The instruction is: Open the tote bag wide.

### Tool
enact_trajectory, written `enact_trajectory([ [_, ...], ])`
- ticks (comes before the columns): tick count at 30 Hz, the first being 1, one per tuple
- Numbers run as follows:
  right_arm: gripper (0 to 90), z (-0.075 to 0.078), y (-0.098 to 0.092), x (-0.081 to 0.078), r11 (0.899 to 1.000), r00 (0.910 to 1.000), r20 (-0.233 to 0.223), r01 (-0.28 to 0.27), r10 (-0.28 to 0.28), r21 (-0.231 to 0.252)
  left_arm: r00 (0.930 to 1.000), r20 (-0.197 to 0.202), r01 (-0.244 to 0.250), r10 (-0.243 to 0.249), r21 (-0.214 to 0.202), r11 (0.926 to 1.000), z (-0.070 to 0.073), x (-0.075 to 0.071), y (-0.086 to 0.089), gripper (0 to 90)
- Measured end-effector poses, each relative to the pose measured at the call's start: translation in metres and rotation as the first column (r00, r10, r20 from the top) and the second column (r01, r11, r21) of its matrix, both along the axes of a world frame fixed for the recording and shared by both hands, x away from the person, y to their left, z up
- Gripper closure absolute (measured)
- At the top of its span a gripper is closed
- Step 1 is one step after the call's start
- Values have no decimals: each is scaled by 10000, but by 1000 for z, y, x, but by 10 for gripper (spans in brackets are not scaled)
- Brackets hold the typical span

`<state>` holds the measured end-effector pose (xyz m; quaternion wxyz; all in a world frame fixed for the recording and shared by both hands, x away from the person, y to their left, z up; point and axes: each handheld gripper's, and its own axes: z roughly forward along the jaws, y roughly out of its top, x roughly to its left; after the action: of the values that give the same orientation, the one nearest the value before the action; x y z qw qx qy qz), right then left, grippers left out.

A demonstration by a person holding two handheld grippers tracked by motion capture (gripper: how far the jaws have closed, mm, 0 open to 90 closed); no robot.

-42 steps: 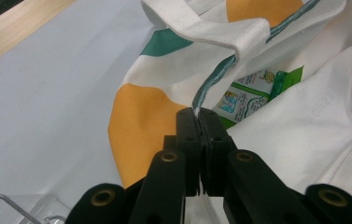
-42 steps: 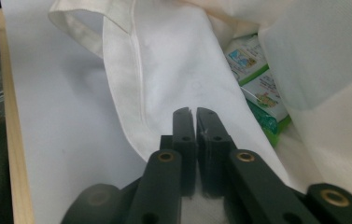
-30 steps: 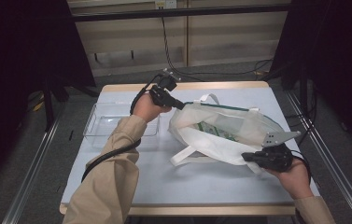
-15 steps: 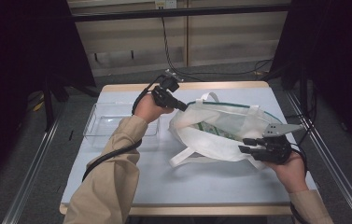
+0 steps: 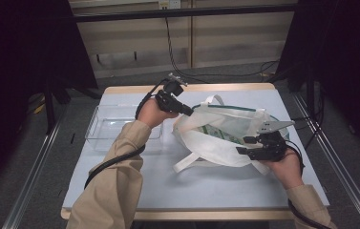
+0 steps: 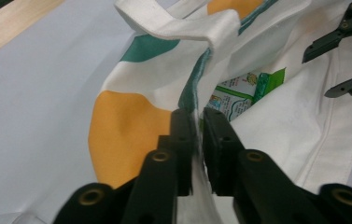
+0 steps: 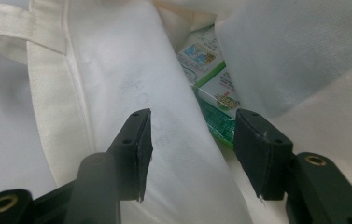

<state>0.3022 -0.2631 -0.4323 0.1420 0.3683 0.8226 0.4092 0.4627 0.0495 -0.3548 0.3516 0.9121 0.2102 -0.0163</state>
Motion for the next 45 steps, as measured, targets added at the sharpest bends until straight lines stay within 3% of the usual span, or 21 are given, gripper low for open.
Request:
enact_trajectory([
  [4, 465, -7, 2, 2, 9997, 9995, -234, -215, 213, -71, 9989, 447, 133, -129, -97, 9999, 1, -1, -7, 581],
  [6, 464, -9, 3, 2, 9994, 9990, -342, -293, 287, -178, 9982, 575, 214, -195, -317, 9993, 0, 0, -12, 555],
  [8, 477, -11, 4, 2, 9991, 9985, -385, -396, 390, -158, 9973, 621, 402, -389, -206, 9990, -1, 1, -17, 531],
  [12, 498, -12, 4, 3, 9971, 9963, -488, -714, 701, -246, 9980, 348, 539, -533, -165, 9984, -4, 2, -25, 692],
  [14, 498, -14, 6, 4, 9949, 9951, -497, -885, 860, -493, 9984, -112, 549, -550, -77, 9985, -5, 4, -27, 797],
  [17, 479, -15, 7, 5, 9941, 9940, -431, -1018, 1002, -376, 9977, -382, 550, -556, -161, 9984, -7, 5, -26, 813],
  [21, 467, -16, 10, 5, 9942, 9943, -343, -1020, 1008, -351, 9982, -341, 489, -493, -116, 9987, -5, 4, -24, 815],
  [23, 599, -18, 13, 6, 9917, 9920, -603, -1145, 1110, -580, 9981, -320, 526, -533, -223, 9984, -6, 4, -24, 815],
  [26, 849, -20, 13, 6, 9883, 9847, -1052, -1448, 1391, -486, 9989, -13, 472, -472, -15, 9989, -4, 2, -24, 816],
  [27, 863, -21, 13, 5, 9856, 9820, -1052, -1625, 1570, -457, 9993, 11, 376, -376, -63, 9993, -3, 2, -24, 816],
  [31, 876, -19, 14, 2, 9801, 9740, -1206, -1963, 1916, -282, 9994, 191, 283, -284, 28, 9996, 0, 4, -24, 817],
  [37, 878, -16, 13, -6, 9691, 9649, -1071, -2445, 2398, -335, 9998, 100, -144, 144, -62, 9999, 0, 7, -26, 820],
  [45, 879, -10, 12, -19, 9553, 9533, -940, -2921, 2869, -467, 9989, 157, -436, 434, 180, 9989, -3, 12, -25, 824],
])
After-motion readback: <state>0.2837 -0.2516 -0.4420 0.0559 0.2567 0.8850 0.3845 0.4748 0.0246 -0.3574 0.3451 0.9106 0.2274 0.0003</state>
